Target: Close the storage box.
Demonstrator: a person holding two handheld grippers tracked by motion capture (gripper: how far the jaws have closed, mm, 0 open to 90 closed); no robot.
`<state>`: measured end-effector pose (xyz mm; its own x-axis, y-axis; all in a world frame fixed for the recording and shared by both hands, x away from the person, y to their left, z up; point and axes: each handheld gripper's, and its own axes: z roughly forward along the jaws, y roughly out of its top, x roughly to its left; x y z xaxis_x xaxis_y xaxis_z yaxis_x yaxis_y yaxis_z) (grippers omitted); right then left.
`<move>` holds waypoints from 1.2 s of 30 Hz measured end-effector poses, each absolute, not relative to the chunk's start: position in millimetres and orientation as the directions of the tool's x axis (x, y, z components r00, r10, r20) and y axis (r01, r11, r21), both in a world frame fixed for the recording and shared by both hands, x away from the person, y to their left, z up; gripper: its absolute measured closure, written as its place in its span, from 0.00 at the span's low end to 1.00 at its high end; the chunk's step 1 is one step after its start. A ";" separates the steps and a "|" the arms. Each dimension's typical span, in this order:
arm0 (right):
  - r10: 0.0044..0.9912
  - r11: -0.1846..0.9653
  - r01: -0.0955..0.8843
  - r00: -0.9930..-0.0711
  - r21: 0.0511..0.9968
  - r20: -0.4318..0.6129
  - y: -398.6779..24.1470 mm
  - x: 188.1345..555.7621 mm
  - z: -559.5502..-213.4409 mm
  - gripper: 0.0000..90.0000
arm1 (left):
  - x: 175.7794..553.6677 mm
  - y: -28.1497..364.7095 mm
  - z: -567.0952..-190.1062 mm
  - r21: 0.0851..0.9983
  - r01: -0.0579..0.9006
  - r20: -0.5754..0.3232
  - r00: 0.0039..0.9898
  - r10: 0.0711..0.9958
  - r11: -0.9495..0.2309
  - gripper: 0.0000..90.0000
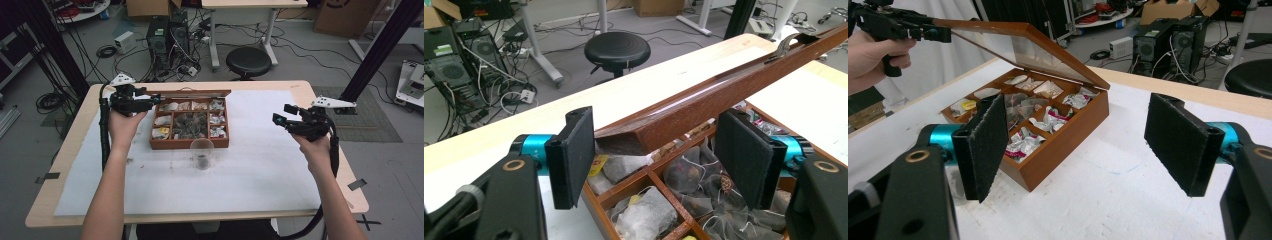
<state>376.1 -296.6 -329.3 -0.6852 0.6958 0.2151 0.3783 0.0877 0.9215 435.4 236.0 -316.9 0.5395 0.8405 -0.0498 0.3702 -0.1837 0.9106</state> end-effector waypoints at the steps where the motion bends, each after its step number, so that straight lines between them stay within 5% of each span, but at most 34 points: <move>1: 0.696 0.087 0.379 -0.685 0.921 0.216 -296.4 376.1 -329.3 0.29 | 434.7 235.4 -317.0 0.909 0.377 -0.057 0.534 0.844 -0.177 0.36; 36: 0.698 0.082 0.375 -0.683 0.923 0.215 -295.3 375.5 -328.8 0.30 | 404.3 230.6 -347.9 0.884 0.457 -0.146 0.467 0.872 -0.096 0.34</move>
<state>375.5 -295.3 -328.8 -0.6826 0.6984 0.2152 0.3751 0.0821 0.9233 404.3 230.6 -347.9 0.4669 0.8722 -0.1459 0.4565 -0.0965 0.8845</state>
